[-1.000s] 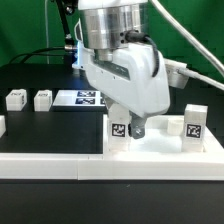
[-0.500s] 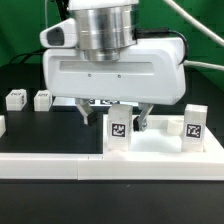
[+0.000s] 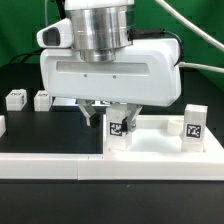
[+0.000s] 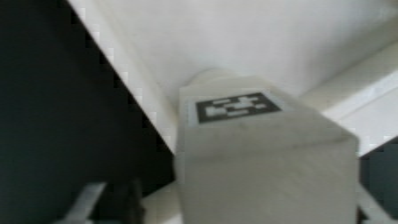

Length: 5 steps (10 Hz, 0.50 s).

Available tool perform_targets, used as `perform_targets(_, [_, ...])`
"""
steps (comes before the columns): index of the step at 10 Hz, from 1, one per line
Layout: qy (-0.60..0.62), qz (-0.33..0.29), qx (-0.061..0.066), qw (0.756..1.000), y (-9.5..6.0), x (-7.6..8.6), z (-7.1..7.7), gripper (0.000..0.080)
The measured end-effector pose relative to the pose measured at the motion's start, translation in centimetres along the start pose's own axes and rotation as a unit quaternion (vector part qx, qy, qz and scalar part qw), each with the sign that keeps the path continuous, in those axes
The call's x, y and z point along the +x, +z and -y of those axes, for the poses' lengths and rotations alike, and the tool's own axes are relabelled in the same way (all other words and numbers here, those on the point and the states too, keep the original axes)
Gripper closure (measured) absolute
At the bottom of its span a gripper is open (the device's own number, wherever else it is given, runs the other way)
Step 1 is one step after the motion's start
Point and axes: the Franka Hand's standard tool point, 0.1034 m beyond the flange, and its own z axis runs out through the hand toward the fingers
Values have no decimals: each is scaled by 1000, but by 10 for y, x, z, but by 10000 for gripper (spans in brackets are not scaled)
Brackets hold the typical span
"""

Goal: Assemble square table

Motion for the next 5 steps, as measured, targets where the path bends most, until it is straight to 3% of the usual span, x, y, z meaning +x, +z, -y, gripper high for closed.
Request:
perform_targets(1, [31, 0, 0, 1000, 0, 0, 0, 512])
perform_targets(5, [191, 1, -1, 982, 1, 0, -1, 511])
